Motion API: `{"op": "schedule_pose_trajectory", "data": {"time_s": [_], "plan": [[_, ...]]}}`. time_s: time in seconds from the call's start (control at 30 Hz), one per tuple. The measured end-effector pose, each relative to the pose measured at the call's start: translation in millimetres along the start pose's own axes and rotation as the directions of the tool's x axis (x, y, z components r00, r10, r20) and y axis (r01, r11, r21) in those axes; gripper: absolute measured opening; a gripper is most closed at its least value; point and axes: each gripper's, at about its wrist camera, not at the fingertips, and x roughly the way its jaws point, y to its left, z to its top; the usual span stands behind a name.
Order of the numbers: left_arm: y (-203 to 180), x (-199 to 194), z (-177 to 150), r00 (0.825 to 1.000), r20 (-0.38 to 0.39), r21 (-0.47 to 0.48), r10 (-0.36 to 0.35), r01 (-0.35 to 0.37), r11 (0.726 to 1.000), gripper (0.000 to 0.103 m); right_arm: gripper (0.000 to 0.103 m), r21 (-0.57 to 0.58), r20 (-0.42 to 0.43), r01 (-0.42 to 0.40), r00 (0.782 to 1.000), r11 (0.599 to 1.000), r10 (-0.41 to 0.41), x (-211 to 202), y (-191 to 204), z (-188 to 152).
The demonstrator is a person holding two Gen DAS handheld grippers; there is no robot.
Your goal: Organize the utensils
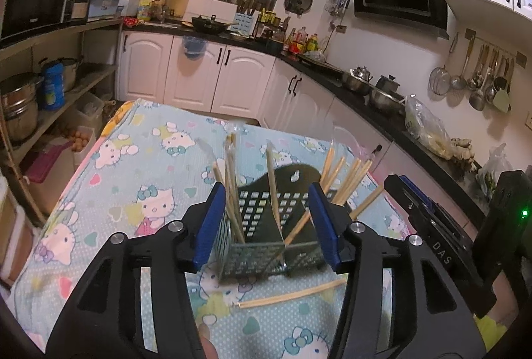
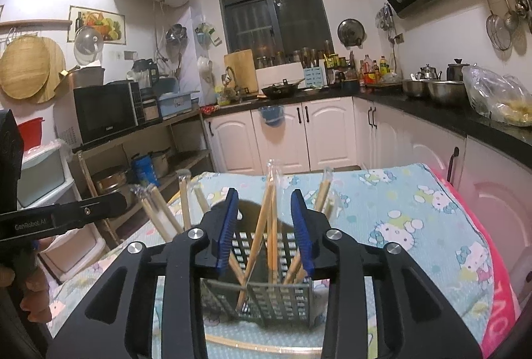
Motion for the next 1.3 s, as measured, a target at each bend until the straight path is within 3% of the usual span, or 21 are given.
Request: {"op": "schedule_pose_trajectory", "data": {"time_s": [0.47,0.7,0.87,1.3], "plan": [[-2.7,-15.5,-35.1,1.0,-0.026,-0.024,-0.009,0.009,1.0,0.064,0.053,-0.002,-0.071,-0.005,0.998,1.0,0.005,-32.8,1.0,-29.7],[-5.7,-24.6,-50.8,1.0,-0.029,-0.017,-0.01,0.009,1.0,0.091,0.067,-0.001,-0.085,0.001,0.996,1.0,-0.001,-51.5,-1.0,-38.6],[-8.5,-28.3,-62.9,0.999,-0.038,-0.004,-0.004,0.004,1.0,0.091,0.076,-0.006,-0.094,0.009,0.996,1.0,-0.009,-64.6,-1.8,-45.8],[-6.7,-33.1,-98.9,0.997,-0.054,0.015,0.048,-0.047,0.999,0.091,0.085,-0.008,-0.135,0.03,0.99,1.0,-0.03,-85.7,-1.0,-77.5]]}}
